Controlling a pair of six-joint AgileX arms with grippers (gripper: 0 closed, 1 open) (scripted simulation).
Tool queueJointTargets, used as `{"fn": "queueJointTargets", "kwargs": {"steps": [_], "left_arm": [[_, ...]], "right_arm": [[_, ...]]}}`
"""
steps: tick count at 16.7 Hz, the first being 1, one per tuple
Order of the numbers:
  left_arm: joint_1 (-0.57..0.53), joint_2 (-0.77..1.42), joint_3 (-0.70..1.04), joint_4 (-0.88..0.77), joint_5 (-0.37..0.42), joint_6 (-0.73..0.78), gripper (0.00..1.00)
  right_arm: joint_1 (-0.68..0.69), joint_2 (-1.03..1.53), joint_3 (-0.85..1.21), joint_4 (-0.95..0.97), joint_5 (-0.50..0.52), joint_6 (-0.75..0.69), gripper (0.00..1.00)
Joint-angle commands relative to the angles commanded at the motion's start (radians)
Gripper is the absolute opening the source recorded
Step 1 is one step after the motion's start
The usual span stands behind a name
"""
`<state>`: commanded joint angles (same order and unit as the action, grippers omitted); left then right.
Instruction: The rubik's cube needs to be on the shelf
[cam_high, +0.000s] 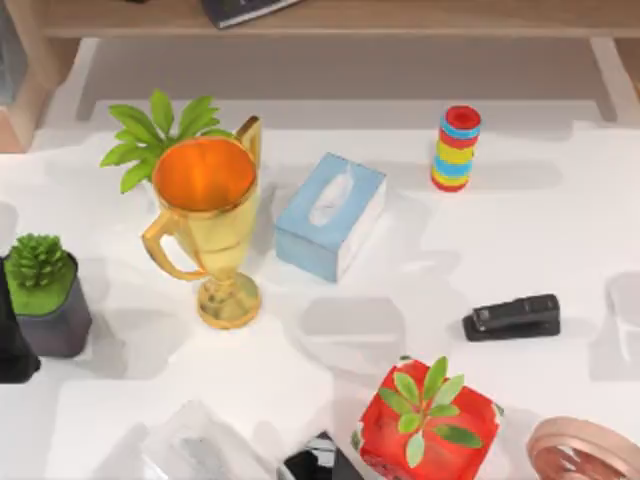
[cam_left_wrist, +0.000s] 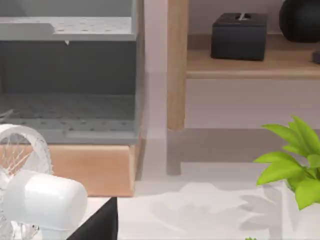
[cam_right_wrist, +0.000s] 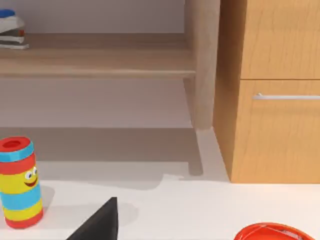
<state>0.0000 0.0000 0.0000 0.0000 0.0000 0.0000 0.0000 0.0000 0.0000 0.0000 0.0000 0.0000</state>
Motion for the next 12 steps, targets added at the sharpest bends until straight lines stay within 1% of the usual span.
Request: {"fn": "queueJointTargets", "kwargs": {"steps": [3,6,9,12], "left_arm": [[0.0,0.0,0.0,0.0,0.0,0.0,1.0],[0.0,0.0,0.0,0.0,0.0,0.0,1.0],[0.0,0.0,0.0,0.0,0.0,0.0,1.0],[0.0,0.0,0.0,0.0,0.0,0.0,1.0]], "right_arm": [[-0.001,0.01,0.007,0.008,-0.003,-0.009,1.0],[-0.018,0.102,0.068,0.074,-0.03,-0.089,1.0],[-0.056,0.288,0.173,0.188,-0.072,-0.232,1.0],[-0.111,0.552,0.305,0.333,-0.123,-0.42,1.0]]}}
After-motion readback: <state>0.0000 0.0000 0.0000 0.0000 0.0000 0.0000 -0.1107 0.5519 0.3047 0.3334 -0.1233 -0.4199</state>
